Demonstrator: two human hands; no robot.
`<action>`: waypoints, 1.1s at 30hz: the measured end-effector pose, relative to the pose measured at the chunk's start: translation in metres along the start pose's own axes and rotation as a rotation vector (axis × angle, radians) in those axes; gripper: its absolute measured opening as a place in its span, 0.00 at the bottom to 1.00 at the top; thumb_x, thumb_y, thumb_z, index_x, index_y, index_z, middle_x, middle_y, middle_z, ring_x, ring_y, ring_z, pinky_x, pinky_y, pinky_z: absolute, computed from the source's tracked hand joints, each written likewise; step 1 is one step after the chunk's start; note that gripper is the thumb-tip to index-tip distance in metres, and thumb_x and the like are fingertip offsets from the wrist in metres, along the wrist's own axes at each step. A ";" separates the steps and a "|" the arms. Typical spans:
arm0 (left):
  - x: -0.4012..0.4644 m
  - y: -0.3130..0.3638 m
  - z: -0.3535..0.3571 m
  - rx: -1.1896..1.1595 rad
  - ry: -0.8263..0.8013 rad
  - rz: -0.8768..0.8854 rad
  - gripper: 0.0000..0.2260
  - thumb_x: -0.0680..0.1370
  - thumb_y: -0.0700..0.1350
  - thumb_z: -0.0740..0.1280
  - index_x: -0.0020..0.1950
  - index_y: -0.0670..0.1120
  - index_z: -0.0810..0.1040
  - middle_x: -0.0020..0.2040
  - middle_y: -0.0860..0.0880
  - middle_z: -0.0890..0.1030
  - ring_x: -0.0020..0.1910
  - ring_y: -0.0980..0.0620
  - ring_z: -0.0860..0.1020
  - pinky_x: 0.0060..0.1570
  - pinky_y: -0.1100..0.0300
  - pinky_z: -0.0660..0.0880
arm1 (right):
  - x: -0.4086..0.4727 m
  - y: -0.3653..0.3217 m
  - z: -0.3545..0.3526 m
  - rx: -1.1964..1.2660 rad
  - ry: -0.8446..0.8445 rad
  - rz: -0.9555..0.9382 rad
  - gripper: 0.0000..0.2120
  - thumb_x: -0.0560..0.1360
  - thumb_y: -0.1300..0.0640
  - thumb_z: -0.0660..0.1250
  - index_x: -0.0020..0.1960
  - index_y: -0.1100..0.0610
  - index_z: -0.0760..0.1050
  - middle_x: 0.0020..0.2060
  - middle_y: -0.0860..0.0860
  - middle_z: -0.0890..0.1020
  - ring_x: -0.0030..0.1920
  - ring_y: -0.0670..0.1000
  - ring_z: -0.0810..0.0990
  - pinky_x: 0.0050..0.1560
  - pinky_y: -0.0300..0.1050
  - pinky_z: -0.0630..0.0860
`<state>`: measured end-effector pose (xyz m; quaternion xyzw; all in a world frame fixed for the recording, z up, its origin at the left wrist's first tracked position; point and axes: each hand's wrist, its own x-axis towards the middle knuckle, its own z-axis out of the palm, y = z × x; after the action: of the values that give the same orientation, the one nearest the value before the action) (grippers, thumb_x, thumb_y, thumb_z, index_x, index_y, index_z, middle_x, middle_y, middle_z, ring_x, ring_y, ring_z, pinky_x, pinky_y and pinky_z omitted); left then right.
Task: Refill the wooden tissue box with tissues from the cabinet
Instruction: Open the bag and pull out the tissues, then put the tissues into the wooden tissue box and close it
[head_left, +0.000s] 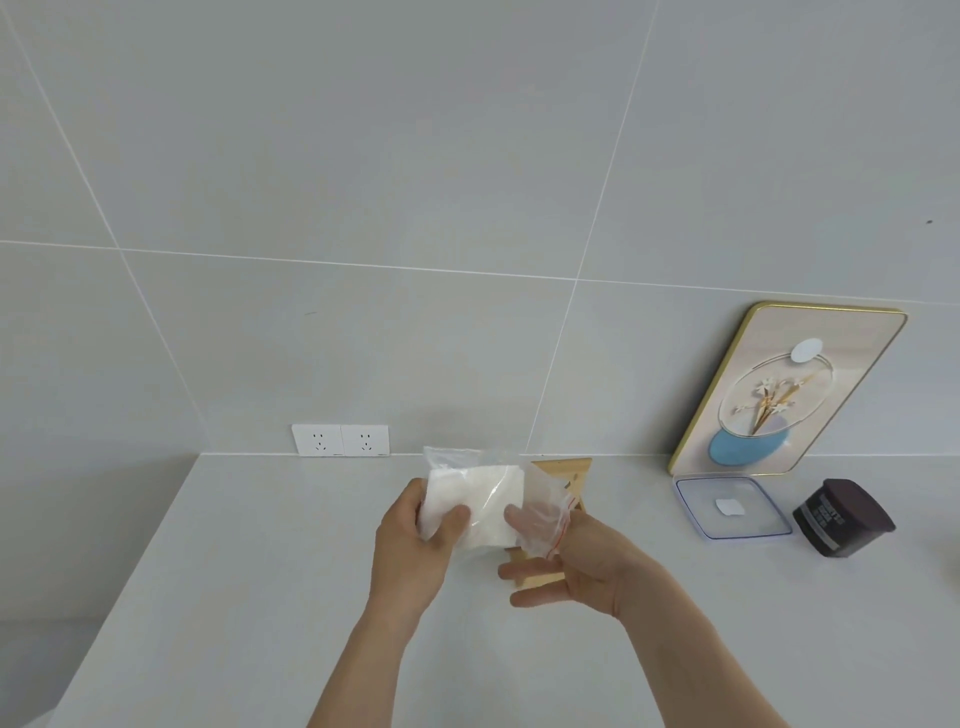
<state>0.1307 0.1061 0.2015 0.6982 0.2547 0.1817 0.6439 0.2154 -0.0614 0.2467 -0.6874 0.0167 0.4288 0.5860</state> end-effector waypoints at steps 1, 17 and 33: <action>0.000 0.001 0.000 -0.002 -0.025 0.005 0.04 0.76 0.44 0.74 0.47 0.49 0.80 0.43 0.46 0.84 0.45 0.40 0.80 0.45 0.42 0.79 | 0.003 0.001 0.002 0.001 0.025 -0.004 0.17 0.68 0.47 0.82 0.55 0.52 0.86 0.58 0.57 0.83 0.53 0.62 0.87 0.48 0.63 0.86; 0.009 -0.037 -0.042 -0.251 0.096 -0.231 0.05 0.77 0.37 0.73 0.51 0.42 0.81 0.46 0.43 0.85 0.35 0.47 0.84 0.40 0.55 0.79 | 0.023 0.007 0.019 0.236 0.435 -0.032 0.09 0.78 0.62 0.67 0.56 0.61 0.80 0.49 0.59 0.83 0.46 0.61 0.84 0.47 0.58 0.86; -0.004 -0.140 -0.087 0.419 0.339 -0.571 0.32 0.76 0.47 0.74 0.75 0.42 0.65 0.72 0.37 0.72 0.68 0.34 0.72 0.63 0.39 0.72 | 0.020 0.067 0.034 0.262 0.520 -0.008 0.10 0.81 0.70 0.60 0.54 0.61 0.79 0.55 0.60 0.82 0.53 0.62 0.84 0.52 0.59 0.84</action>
<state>0.0600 0.1802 0.0716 0.6756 0.5730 0.0519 0.4610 0.1733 -0.0445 0.1829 -0.6926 0.2187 0.2302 0.6477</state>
